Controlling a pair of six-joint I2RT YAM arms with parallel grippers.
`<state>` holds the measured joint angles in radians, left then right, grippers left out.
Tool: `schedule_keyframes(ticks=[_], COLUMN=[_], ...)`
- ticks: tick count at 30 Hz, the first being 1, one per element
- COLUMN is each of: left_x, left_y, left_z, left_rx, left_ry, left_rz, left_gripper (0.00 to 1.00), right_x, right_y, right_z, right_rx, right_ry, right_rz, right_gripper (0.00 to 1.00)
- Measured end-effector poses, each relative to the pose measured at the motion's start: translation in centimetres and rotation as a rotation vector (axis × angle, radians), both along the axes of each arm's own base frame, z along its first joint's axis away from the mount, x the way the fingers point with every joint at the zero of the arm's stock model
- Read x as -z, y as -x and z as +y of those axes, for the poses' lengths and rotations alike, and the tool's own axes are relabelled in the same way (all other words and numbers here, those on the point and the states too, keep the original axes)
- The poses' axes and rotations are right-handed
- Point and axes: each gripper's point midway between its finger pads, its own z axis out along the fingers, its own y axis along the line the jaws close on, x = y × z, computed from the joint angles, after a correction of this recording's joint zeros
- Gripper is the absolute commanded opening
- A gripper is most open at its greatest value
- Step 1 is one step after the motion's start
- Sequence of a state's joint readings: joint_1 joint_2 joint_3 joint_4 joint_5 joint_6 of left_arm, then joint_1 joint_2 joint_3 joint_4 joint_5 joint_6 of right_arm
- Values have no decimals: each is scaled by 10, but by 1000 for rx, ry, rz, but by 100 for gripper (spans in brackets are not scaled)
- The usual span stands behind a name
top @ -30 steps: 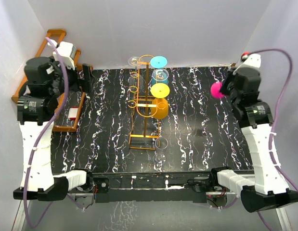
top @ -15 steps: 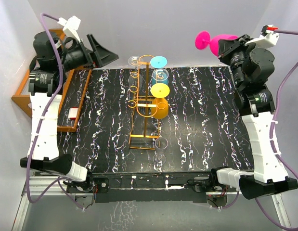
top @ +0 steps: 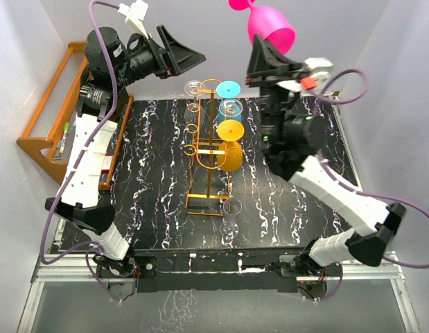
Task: Place the wine glass upside down on the wine glass rack
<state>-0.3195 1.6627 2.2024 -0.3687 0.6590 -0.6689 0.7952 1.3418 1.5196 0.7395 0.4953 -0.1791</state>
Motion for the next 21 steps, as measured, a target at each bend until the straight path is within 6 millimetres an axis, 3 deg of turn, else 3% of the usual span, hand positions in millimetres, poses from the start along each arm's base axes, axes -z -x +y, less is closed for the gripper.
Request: schedule_keyframes(ticks=[3, 7, 14, 21], left_x=[-17, -40, -60, -70], left_y=[-3, -9, -20, -11], left_z=[1, 4, 1, -19], left_rx=[-26, -71, -85, -14], left_ry=[46, 132, 308, 397], left_rz=[-30, -63, -17, 31], left_gripper=[97, 97, 97, 97], right_x=[15, 31, 18, 8], right_y=[-4, -10, 16, 31], right_z=[18, 10, 3, 39], right_rx=[87, 204, 255, 284], right_ry=[40, 55, 39, 290], right_rz=[-35, -43, -142, -275], right_gripper=[7, 7, 7, 7])
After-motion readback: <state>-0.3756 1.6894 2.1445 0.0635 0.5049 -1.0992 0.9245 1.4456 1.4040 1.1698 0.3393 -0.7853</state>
